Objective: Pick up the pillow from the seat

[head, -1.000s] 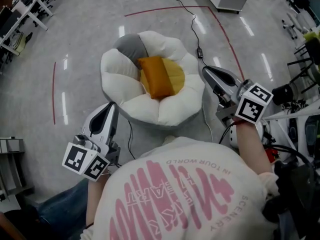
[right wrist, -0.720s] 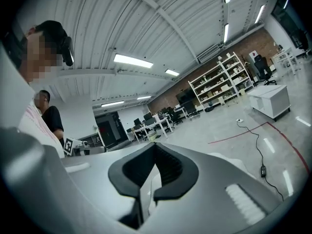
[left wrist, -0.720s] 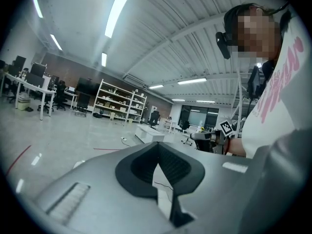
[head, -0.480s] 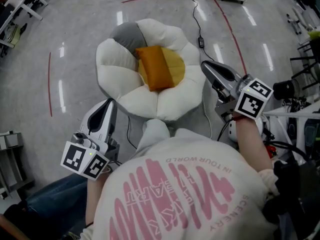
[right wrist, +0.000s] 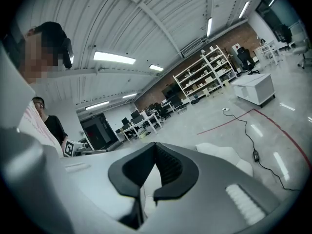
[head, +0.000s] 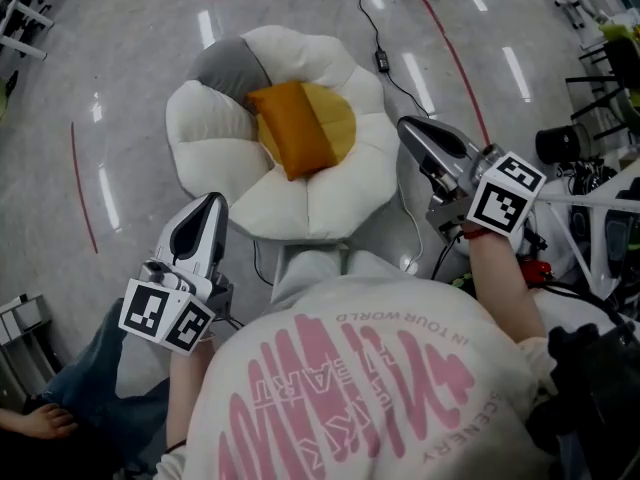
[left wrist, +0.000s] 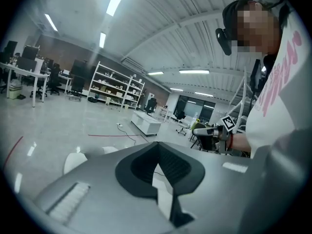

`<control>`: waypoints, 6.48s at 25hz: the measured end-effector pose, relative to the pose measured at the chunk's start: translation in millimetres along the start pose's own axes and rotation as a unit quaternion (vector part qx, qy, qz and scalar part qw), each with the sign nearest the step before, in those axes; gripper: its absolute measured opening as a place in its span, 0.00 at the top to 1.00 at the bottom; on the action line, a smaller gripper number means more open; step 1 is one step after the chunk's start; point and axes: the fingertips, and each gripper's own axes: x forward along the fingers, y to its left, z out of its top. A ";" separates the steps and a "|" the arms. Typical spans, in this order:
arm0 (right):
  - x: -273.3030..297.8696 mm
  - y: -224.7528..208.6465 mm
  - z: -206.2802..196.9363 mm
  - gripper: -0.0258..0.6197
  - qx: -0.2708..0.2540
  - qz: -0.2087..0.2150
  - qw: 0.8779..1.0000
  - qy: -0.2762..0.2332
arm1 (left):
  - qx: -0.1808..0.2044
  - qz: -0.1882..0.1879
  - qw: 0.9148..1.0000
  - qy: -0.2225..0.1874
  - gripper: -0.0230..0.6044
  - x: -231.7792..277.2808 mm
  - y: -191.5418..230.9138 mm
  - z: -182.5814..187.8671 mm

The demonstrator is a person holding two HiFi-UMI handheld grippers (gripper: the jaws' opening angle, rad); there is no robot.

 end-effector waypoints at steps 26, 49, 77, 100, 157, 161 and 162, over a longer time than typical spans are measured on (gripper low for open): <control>108.1 -110.7 -124.1 0.95 0.119 -0.110 0.986 0.043 | -0.088 -0.022 0.990 0.112 0.95 98.9 136.6 -128.4; 151.5 -294.6 -364.6 0.95 0.246 -0.095 0.946 0.190 | -0.209 0.105 0.957 0.173 0.82 230.0 184.4 -374.6; 224.3 -361.4 -483.2 0.55 0.466 -0.082 0.851 0.228 | -0.322 0.088 0.909 0.251 0.55 326.0 222.2 -482.6; 131.0 -223.1 -403.8 0.81 0.461 -0.073 0.833 0.296 | -0.404 0.110 0.861 0.287 0.67 244.7 133.2 -420.1; -9.7 145.7 210.9 0.81 -0.089 0.165 0.968 -0.168 | 0.160 -0.034 0.931 -0.327 0.72 32.6 -111.3 303.5; -11.5 147.5 211.4 0.80 -0.096 0.166 0.967 -0.169 | 0.164 -0.033 0.930 -0.328 0.72 31.1 -112.6 302.7; -11.6 148.3 212.1 0.80 -0.098 0.165 0.967 -0.169 | 0.164 -0.033 0.930 -0.328 0.72 30.6 -112.3 303.0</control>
